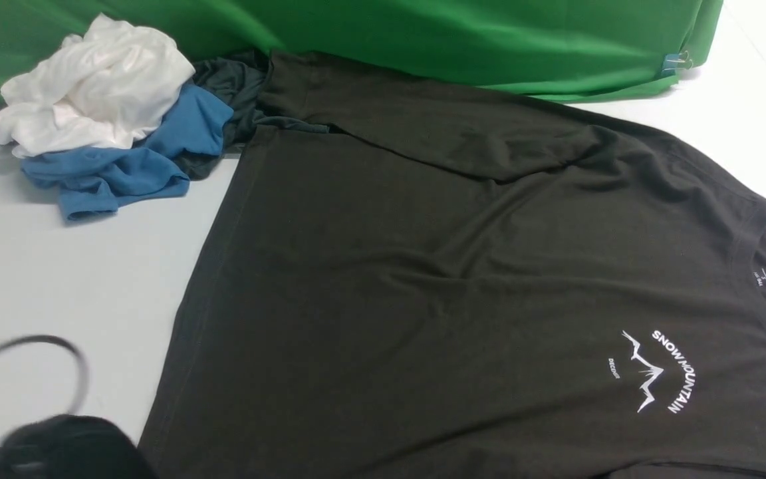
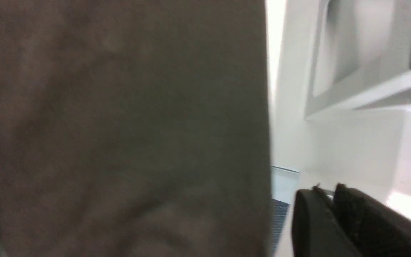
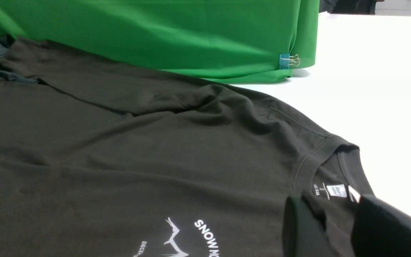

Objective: Fold a long-sleeved shirt on a white desktop.
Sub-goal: 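Grasp the left edge of the dark T-shirt lying flat on the table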

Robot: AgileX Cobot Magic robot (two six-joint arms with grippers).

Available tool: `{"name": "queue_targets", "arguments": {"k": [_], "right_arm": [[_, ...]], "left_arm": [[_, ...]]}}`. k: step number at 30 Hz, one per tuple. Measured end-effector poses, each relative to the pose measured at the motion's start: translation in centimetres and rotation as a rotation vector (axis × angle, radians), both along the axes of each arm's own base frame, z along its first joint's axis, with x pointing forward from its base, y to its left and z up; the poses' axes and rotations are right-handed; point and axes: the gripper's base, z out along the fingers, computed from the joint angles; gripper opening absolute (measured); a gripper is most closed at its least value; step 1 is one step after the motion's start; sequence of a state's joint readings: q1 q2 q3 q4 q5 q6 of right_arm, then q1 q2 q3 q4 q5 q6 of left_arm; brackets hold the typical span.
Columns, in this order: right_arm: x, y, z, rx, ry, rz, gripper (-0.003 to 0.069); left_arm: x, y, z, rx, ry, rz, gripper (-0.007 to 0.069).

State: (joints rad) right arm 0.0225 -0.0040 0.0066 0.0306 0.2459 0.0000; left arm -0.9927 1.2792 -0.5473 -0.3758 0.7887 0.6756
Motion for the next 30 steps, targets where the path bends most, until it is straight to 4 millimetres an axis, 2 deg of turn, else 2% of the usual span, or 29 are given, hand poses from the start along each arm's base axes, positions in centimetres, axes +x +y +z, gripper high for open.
{"name": "queue_targets", "arguments": {"k": [1,2,3,5,8,12,14,17,19,20,22,23,26,28,29,30], "right_arm": [[0.0,0.0,0.1,0.000,-0.012,0.000,0.0242],[0.0,0.0,0.1,0.000,-0.015,0.000,0.0242],[0.1,0.0,0.5,0.046,-0.051,-0.003,0.0242],[0.1,0.1,1.1,0.180,-0.113,-0.012,0.0242],[0.1,-0.1,2.2,0.472,-0.229,-0.025,0.0242],[-0.1,-0.3,3.4,0.744,-0.343,-0.010,0.0244],[-0.1,-0.1,3.7,0.782,-0.317,0.025,0.0255],[-0.4,0.4,5.2,0.763,-0.273,0.085,0.0283],[-0.5,1.1,7.7,0.665,-0.174,0.186,0.0325],[-0.6,1.2,8.0,0.658,-0.184,0.198,0.0328],[-0.7,1.8,10.2,0.552,-0.091,0.285,0.0349],[-0.5,2.3,11.5,0.486,-0.032,0.337,0.0360],[-0.1,3.5,13.5,0.306,0.144,0.464,0.0379],[0.3,4.4,14.2,0.194,0.273,0.542,0.0388],[0.4,4.6,14.3,0.173,0.298,0.556,0.0389],[0.8,5.4,14.2,0.088,0.425,0.613,0.0394]], "left_arm": [[0.2,-0.2,-0.4,0.012,-0.006,-0.004,0.0165],[0.2,-0.2,-0.5,0.015,-0.006,-0.004,0.0173],[0.4,-0.4,-0.9,0.034,-0.007,-0.010,0.0247],[0.6,-0.4,-1.4,0.058,-0.005,-0.019,0.0306],[0.8,-0.5,-2.2,0.100,0.002,-0.035,0.0425],[1.0,-0.4,-3.0,0.143,-0.007,-0.064,0.0481],[1.0,-0.3,-3.1,0.146,-0.010,-0.066,0.0481],[0.9,-0.2,-3.2,0.145,-0.015,-0.065,0.0472],[0.8,0.3,-3.5,0.143,-0.033,-0.068,0.0438],[0.8,0.3,-3.6,0.143,-0.035,-0.069,0.0438],[0.8,0.6,-3.7,0.138,-0.055,-0.073,0.0393],[0.8,0.6,-3.7,0.137,-0.065,-0.078,0.0349],[0.9,0.7,-3.7,0.142,-0.086,-0.096,0.0220],[1.0,0.7,-3.4,0.142,-0.092,-0.105,0.0116],[1.0,0.7,-3.4,0.144,-0.090,-0.106,0.0097],[0.9,0.9,-3.2,0.153,-0.084,-0.111,0.0046]]}}
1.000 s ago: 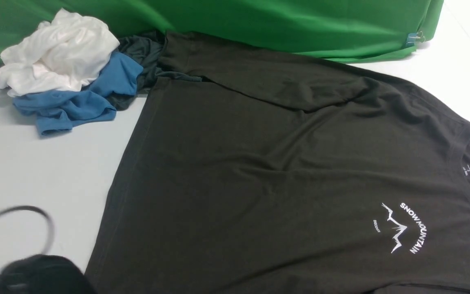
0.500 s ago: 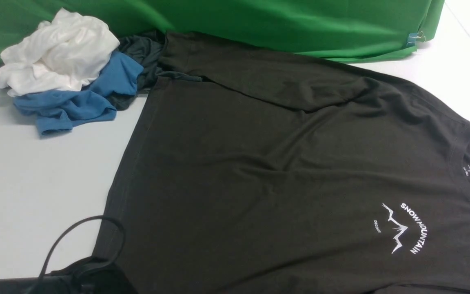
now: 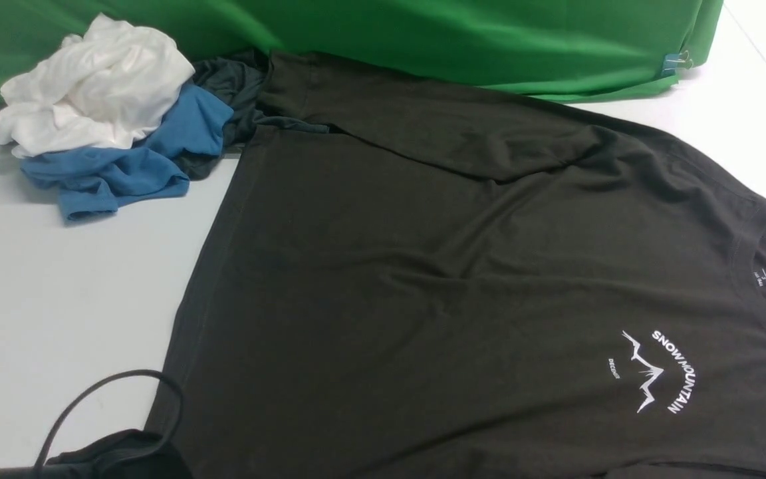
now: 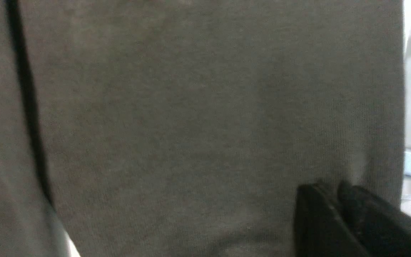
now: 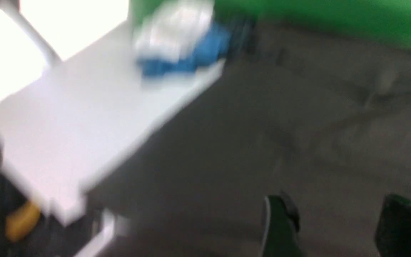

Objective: Fold a long-sleeved shirt on a white desktop.
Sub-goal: 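Grasp the left edge of the dark T-shirt lying flat on the table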

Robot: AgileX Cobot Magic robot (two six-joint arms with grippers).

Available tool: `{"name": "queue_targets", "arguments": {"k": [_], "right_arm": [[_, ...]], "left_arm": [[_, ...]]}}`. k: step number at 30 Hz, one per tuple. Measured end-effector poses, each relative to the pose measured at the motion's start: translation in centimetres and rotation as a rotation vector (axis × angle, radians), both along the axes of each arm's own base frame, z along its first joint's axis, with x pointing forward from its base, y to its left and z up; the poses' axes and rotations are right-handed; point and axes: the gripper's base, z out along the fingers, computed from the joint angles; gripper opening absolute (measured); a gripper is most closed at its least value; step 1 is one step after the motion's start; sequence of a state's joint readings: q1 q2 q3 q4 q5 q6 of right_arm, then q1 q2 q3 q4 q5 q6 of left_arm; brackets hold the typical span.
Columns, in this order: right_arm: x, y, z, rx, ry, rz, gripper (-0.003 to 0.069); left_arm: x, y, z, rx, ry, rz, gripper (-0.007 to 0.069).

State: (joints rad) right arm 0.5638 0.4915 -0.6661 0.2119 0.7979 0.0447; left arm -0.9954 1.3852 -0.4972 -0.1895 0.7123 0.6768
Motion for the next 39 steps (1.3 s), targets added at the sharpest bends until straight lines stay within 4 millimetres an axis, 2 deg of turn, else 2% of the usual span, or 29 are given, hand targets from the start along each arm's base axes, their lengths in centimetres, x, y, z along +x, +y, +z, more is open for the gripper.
{"name": "queue_targets", "arguments": {"k": [1,4,7,15,19,20,21,26,30,39], "right_arm": [[0.0,0.0,0.1,0.000,-0.006,0.007,0.0395],[1.0,1.6,-0.7,-0.188,0.154,0.144,0.0395],[1.9,2.7,-1.7,-0.292,0.213,0.225,0.0395],[3.2,4.0,-2.6,-0.375,0.216,0.303,0.0410],[3.5,4.1,-2.5,-0.379,0.167,0.318,0.0419],[3.5,4.1,-2.5,-0.379,0.165,0.319,0.0419],[3.5,4.2,-2.4,-0.376,0.157,0.318,0.0419],[3.7,4.2,-2.3,-0.368,0.138,0.314,0.0421],[3.8,4.3,-2.2,-0.361,0.122,0.311,0.0421],[4.2,4.5,-1.8,-0.336,0.053,0.302,0.0421]], "left_arm": [[0.0,0.1,0.0,0.005,0.005,0.000,0.0041],[-0.4,0.5,0.7,0.010,0.011,0.003,0.0018],[-0.5,0.7,1.4,-0.012,-0.003,0.011,0.0018],[-0.7,1.5,2.6,-0.018,-0.037,0.033,0.0043],[-1.2,1.6,2.7,-0.021,0.006,0.047,0.0188],[-1.2,1.6,2.7,-0.021,0.006,0.047,0.0196],[-1.2,1.6,2.7,-0.021,0.006,0.049,0.0267],[-1.2,1.6,2.7,-0.021,0.006,0.051,0.0446],[-1.2,1.6,2.7,-0.018,0.008,0.051,0.0491],[-0.8,1.0,0.5,0.093,0.076,0.044,0.0490]]}}
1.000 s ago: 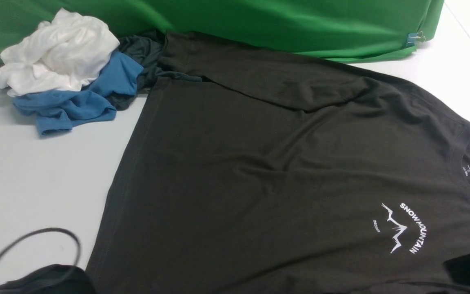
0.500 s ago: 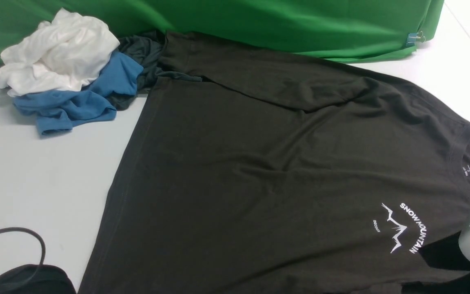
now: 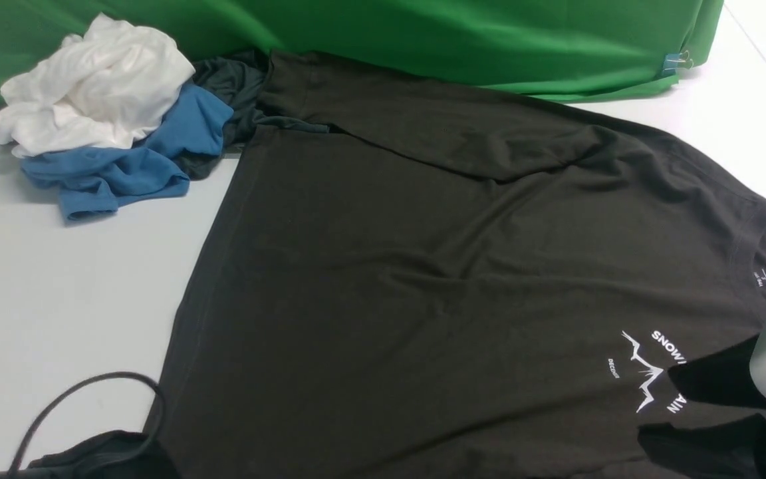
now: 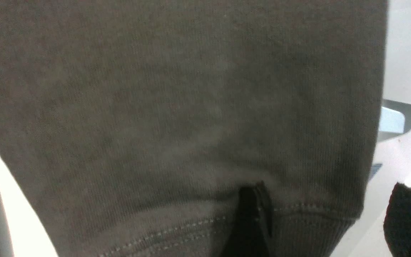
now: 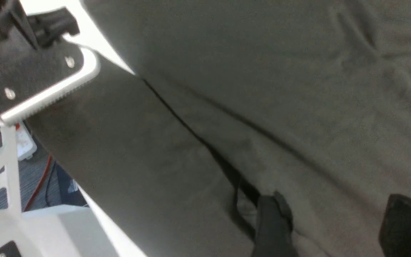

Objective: Fold a long-sleeved shirt on a white desktop.
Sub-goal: 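Grasp the left edge of the dark T-shirt lying flat on the table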

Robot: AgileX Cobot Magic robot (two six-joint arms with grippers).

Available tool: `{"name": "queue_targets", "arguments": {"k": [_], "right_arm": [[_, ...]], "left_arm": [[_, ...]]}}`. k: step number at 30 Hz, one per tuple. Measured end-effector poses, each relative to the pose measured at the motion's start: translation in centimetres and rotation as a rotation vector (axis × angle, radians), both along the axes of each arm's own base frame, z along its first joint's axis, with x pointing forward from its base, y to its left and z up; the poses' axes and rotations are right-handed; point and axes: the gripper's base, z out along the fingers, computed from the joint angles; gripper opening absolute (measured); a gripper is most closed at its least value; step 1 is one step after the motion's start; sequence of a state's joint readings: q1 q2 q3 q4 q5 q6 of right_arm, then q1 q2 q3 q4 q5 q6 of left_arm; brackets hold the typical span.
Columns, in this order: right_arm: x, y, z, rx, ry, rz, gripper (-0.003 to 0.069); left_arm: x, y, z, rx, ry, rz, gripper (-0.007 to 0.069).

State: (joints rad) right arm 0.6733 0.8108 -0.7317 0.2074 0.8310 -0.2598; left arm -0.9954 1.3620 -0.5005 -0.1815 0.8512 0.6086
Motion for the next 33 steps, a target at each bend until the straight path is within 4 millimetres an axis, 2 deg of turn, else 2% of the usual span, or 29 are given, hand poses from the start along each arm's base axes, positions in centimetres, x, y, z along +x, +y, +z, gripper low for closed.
{"name": "queue_targets", "arguments": {"k": [7,8,11,13,15,16,18,21,22,26,30,33], "right_arm": [[0.0,0.0,0.0,0.003,-0.006,0.000,0.0421],[0.1,0.0,0.1,0.003,-0.009,0.001,0.0421],[0.1,0.0,0.1,0.000,-0.018,0.008,0.0419],[0.1,0.0,0.1,-0.006,-0.027,0.018,0.0411],[0.1,0.0,0.1,-0.007,-0.029,0.018,0.0402],[0.1,0.0,0.1,-0.008,-0.031,0.020,0.0388],[0.1,0.0,0.1,-0.012,-0.035,0.023,0.0354],[0.2,-0.1,0.1,-0.026,-0.042,0.026,0.0323],[0.2,-0.1,0.0,-0.049,-0.034,0.032,0.0293],[0.4,0.1,-0.1,-0.129,0.039,0.056,0.0261],[0.6,1.4,-1.0,-0.230,0.128,0.147,0.0255],[0.2,2.6,-2.0,-0.302,0.188,0.231,0.0255]], "left_arm": [[0.0,0.1,-0.4,-0.013,-0.013,-0.013,0.0479],[-0.1,0.3,-0.5,-0.019,-0.024,-0.015,0.0459],[0.1,0.4,-0.5,-0.018,-0.049,-0.035,0.0364],[0.2,0.4,-0.5,-0.013,-0.064,-0.050,0.0229],[0.4,0.4,-0.5,-0.013,-0.074,-0.058,0.0153],[0.4,0.3,-0.3,-0.013,-0.075,-0.060,0.0084],[0.5,0.2,0.1,-0.019,-0.076,-0.061,0.0046],[0.5,0.0,1.0,-0.024,-0.076,-0.058,0.0039],[0.6,-0.1,1.8,-0.039,-0.087,-0.040,0.0039],[0.7,0.0,4.3,-0.060,-0.112,0.020,0.0039],[0.4,0.6,6.9,-0.100,-0.148,0.037,0.0039],[0.1,1.1,7.8,-0.130,-0.170,0.038,0.0039]]}}
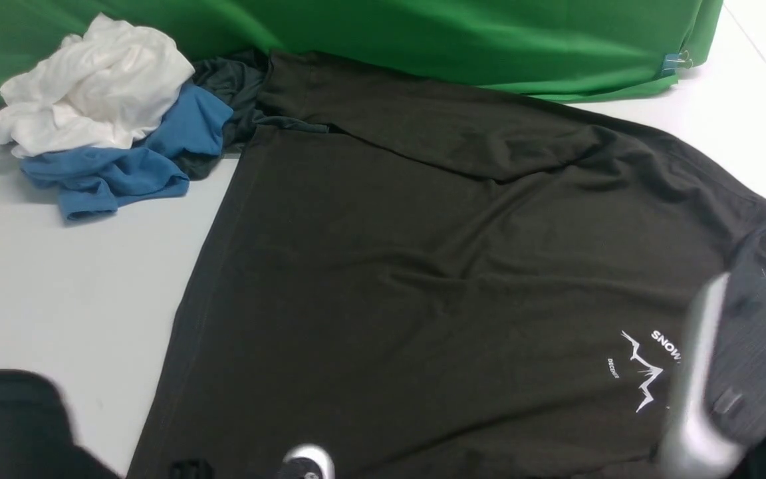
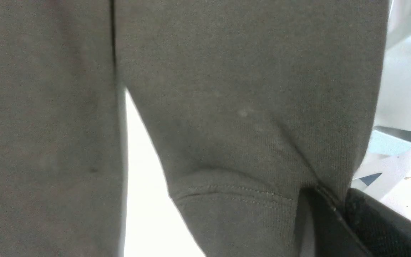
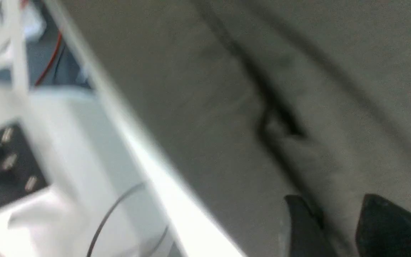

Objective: Fold a long-sleeved shirt on a white desktop.
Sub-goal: 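Grasp the left edge of the dark T-shirt lying flat on the table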

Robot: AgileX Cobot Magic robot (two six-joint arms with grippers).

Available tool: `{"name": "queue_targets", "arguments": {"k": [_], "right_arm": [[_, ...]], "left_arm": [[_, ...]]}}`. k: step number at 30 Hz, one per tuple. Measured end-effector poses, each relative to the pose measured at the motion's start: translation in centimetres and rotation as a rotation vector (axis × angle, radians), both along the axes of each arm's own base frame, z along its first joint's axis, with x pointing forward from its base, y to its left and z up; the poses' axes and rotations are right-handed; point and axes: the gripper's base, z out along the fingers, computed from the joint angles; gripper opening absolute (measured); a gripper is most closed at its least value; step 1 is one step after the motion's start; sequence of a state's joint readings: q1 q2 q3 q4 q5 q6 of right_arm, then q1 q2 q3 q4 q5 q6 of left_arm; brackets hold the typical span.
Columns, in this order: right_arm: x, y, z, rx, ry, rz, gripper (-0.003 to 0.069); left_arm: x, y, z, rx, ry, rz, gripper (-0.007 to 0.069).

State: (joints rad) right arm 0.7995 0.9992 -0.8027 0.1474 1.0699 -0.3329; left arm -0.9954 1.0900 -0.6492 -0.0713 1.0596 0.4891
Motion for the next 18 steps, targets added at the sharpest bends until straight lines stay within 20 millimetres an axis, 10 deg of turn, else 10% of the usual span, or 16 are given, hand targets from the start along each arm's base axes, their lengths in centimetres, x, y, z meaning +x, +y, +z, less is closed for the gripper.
{"name": "queue_targets", "arguments": {"k": [9,18], "right_arm": [[-2.4,3.7,-4.2,-0.284,-0.005,0.338,0.0433],[-2.6,2.3,-10.4,-0.393,-0.094,0.407,0.0540]], "left_arm": [[-0.8,1.5,1.3,0.000,-0.023,-0.010,0.0039],[-0.8,1.5,1.3,-0.005,-0.022,-0.007,0.0039]]}}
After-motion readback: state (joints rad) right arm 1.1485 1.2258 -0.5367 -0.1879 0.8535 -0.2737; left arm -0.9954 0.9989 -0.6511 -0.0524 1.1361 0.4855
